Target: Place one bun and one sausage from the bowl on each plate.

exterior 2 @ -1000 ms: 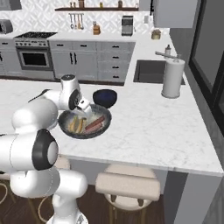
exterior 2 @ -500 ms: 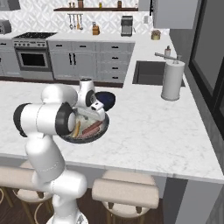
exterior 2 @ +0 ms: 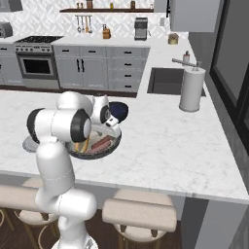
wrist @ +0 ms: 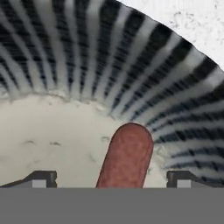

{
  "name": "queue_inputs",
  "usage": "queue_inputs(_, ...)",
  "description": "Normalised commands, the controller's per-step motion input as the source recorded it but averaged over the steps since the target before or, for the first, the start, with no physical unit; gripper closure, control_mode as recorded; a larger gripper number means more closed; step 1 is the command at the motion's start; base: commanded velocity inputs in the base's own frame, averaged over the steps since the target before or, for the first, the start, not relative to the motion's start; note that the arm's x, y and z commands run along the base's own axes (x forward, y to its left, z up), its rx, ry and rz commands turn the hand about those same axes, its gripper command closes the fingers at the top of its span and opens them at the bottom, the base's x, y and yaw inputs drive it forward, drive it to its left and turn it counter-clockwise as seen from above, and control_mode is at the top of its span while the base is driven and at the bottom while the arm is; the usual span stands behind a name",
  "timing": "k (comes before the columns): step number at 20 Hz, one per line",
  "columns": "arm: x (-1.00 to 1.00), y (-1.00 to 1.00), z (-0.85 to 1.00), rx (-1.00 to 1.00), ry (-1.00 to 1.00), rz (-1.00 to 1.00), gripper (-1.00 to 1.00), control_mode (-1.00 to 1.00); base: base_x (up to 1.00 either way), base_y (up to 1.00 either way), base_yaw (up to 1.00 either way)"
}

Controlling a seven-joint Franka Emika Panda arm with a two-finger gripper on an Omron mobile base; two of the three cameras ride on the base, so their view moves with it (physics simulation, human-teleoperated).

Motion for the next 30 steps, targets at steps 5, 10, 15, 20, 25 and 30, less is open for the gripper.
queue_inputs(5,0.05,0.0,-0.55,-0.06,-0.17,0.0,-1.0,-1.0,0.0,0.0,0.0)
queue_inputs(10,0.0,0.0,-0.06,-0.01,-0.01,0.0,1.0,-1.0,0.0,0.0,0.0)
queue_inputs(15,-0.44,-0.02,0.44,0.03,-0.11,0.0,1.0,-1.0,0.0,0.0,0.0)
queue_inputs(20,-0.97,-0.03,0.98,0.05,-0.1,0.0,1.0,-1.0,0.0,0.0,0.0)
queue_inputs(25,-1.0,0.03,0.97,0.16,-0.17,0.0,1.0,-1.0,0.0,0.0,0.0)
queue_inputs(30,0.0,0.0,0.0,0.0,0.0,0.0,1.0,1.0,-0.54,0.92,0.0)
